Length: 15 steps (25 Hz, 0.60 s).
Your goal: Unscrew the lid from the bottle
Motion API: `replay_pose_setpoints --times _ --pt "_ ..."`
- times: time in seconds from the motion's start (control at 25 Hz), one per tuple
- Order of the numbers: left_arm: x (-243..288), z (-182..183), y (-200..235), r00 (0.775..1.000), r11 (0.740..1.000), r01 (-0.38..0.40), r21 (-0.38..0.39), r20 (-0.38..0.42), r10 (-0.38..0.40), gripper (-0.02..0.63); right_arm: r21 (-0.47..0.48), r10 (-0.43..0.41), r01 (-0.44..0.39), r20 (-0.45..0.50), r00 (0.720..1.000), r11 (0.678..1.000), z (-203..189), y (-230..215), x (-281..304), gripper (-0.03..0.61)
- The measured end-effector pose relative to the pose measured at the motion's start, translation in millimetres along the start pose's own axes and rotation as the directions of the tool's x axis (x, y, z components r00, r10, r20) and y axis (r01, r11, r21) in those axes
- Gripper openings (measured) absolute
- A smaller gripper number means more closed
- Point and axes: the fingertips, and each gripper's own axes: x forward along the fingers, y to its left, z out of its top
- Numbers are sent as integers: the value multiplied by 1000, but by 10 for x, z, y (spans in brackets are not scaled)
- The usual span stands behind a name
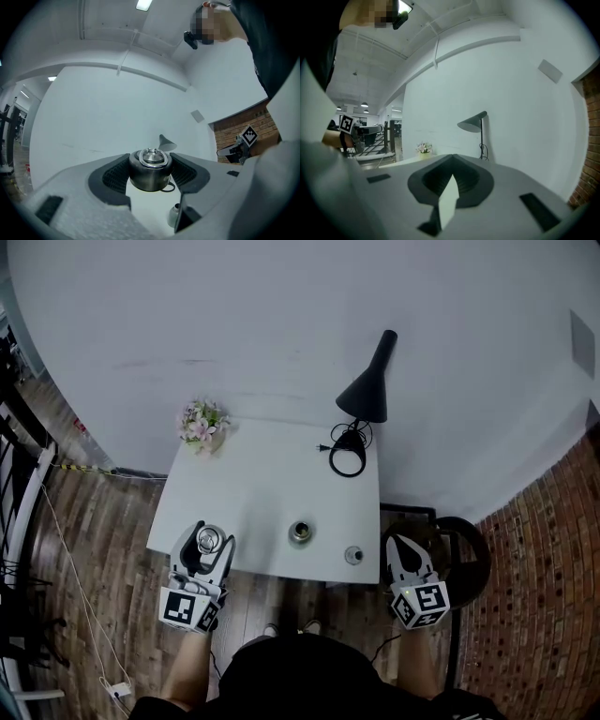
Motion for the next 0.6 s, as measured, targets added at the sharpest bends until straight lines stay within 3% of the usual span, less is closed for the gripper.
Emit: replay_pose_setpoints --times 0.6 --pt "103 142 -125 999 999 48 12 11 -48 273 -47 55 -53 37 998 997 189 251 162 12"
